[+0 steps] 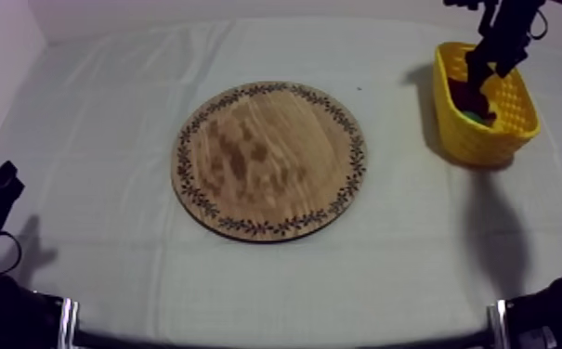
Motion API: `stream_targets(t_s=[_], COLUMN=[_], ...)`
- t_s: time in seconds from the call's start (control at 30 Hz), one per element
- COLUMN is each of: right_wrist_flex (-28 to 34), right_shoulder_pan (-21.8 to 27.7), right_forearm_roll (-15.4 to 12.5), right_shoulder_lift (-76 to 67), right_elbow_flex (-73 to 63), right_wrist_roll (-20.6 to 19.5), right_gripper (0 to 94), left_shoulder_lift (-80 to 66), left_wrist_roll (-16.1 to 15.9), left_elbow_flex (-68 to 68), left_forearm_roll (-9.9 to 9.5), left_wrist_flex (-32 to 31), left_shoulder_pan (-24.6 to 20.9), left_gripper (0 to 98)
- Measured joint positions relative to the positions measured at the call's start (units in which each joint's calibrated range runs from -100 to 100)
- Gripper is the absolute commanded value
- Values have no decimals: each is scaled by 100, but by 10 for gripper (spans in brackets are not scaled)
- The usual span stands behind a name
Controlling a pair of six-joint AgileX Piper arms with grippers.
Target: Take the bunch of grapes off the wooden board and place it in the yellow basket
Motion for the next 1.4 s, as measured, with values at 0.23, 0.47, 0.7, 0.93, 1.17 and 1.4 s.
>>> stream_targets(t_s=[0.23, 0.47, 0.7, 0.93, 1.17, 1.4], right_wrist_flex=[-6, -482, -1465, -2519, -3828, -5222], right_shoulder_pan=[54, 225, 350, 168, -107, -386], right_forearm_roll=[16, 132, 346, 390, 149, -425], right_shoulder_lift=[-711, -1837, -3097, -4377, -5611, -6670], right_elbow_flex=[349, 1177, 2539, 3873, 5184, 6540], right_wrist_roll=[42, 19, -225, -393, -821, -825], right_gripper=[511, 429, 273, 227, 51, 9], left_shoulder_lift=[0, 0, 0, 0, 0, 0], left_wrist_roll=[0, 0, 0, 0, 0, 0], left_elbow_flex=[0, 0, 0, 0, 0, 0], left_forearm_roll=[0, 0, 0, 0, 0, 0], left_wrist_flex=[0, 0, 0, 0, 0, 0], left_shoulder_pan=[0, 0, 0, 0, 0, 0], left_gripper=[0, 0, 0, 0, 0, 0])
